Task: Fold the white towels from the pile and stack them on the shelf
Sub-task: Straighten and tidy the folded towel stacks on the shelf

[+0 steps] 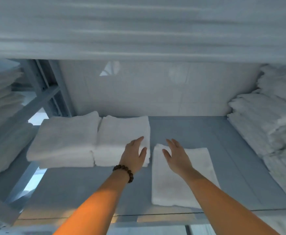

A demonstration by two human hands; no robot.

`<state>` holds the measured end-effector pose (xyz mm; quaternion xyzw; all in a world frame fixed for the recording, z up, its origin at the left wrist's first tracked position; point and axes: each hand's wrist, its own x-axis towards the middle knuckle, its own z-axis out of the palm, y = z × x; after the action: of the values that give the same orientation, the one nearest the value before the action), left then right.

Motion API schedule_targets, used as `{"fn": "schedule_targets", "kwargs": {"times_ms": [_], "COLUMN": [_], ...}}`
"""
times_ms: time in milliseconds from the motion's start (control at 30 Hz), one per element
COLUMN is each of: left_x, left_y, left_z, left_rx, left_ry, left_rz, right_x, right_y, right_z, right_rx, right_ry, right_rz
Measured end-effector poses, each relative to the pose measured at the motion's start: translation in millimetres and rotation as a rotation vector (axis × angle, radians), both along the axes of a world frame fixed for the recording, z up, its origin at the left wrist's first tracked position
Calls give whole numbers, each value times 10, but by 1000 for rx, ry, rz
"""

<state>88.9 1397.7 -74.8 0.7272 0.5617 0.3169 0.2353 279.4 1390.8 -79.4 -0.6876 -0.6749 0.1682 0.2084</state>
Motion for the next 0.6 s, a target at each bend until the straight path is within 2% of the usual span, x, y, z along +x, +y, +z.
{"fn": "schedule_targets", "kwargs": {"times_ms": [133,267,600], "left_x": [557,875,1027], "left_y": [-91,-186,-383], "left_z": [-169,-397,-954], "left_rx": [-60,-124,-424], "left_ry": [-74,-57,140], "left_rz": [12,56,68], "right_x": [742,1232,1624], "right_y": [-152,-276,-474], "right_z": [-116,-269,-791], "right_rx": [-8,-39,-330], "right_ry": [24,12,-63], "right_rz": [-39,-44,-16]}}
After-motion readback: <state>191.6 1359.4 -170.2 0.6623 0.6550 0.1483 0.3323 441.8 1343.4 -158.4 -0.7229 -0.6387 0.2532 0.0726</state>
